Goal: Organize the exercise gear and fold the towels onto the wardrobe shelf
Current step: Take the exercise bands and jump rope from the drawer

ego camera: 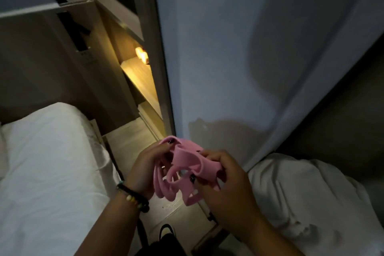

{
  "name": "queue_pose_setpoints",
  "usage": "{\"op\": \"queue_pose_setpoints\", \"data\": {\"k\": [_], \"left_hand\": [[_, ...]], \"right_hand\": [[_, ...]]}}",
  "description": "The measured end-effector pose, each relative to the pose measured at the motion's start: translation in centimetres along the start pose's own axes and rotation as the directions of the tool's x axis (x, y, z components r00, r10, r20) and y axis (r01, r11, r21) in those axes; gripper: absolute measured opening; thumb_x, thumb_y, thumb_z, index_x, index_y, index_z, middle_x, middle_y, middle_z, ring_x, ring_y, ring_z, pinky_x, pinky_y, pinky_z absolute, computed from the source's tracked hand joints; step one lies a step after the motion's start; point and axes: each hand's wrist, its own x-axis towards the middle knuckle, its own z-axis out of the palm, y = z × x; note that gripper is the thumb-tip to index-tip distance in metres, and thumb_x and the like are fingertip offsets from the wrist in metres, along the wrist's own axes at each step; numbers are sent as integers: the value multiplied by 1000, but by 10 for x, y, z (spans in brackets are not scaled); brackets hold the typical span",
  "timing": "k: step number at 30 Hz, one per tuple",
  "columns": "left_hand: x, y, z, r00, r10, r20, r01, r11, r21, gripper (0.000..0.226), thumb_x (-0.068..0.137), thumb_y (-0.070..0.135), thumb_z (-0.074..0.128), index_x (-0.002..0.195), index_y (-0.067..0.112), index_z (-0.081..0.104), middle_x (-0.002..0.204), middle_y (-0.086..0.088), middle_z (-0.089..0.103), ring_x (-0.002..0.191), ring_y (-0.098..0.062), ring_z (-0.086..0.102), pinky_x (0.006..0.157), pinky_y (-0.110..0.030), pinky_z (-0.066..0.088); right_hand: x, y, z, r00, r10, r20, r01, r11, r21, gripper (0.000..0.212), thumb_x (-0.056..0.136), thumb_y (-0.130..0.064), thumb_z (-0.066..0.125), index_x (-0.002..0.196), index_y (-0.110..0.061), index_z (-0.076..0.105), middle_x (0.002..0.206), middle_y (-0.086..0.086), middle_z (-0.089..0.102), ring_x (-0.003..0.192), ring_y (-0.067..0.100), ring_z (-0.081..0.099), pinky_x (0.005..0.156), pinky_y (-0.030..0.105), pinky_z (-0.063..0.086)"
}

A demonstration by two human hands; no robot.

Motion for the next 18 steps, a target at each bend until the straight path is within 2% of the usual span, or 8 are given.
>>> {"op": "queue_pose_setpoints", "data": {"k": [3,6,8,10,13,14,18], "left_hand": [[1,14,-16,990,-26,-139,13,995,-99,27,90,37,55,101,14,63,93,-10,65,85,-26,61,81,-45,49],[7,29,-49,949,-5,-315,-44,988,-149,44,94,43,50,117,7,59,111,-17,65,100,-33,62,88,-48,48],[13,37,-70,902,35,-431,-104,985,-137,46,91,42,55,122,8,57,118,-19,64,108,-35,61,84,-43,49],[24,46,-94,874,45,-483,-144,975,-170,36,95,36,52,118,10,59,112,-12,66,105,-28,61,79,-38,48],[47,52,-127,862,43,-504,-173,961,-214,33,98,29,49,121,6,55,105,-5,65,97,-21,61,82,-37,50],[57,55,-137,857,37,-513,-180,956,-233,32,97,25,51,120,5,55,103,-6,66,96,-21,63,82,-37,51],[97,70,-173,843,-7,-537,-159,952,-261,10,94,13,54,96,8,62,72,2,73,80,-18,67,59,-25,52]], "right_hand": [[17,-4,31,998,-66,-4,66,998,4,36,77,-5,76,102,-24,60,105,-18,60,101,7,61,78,26,57],[39,-12,60,996,-91,5,91,996,21,39,76,-9,79,104,-27,59,108,-19,61,100,1,60,75,18,54],[54,-20,72,999,-39,38,37,998,55,38,77,-5,76,103,-25,58,108,-14,60,96,-1,60,70,14,53],[77,-23,88,997,8,71,-13,998,68,37,77,-5,75,101,-25,56,105,-12,59,95,-3,59,64,14,54],[115,-19,115,1000,21,16,-20,998,-61,33,74,-18,79,91,-33,55,90,-13,59,86,8,59,65,27,58],[129,-18,125,999,37,-5,-37,996,-82,32,74,-19,80,88,-32,55,87,-11,59,81,11,59,62,27,57],[185,-13,171,993,103,-51,-106,992,-62,26,76,-9,75,86,-21,55,74,-3,60,64,3,59,52,16,46]]}}
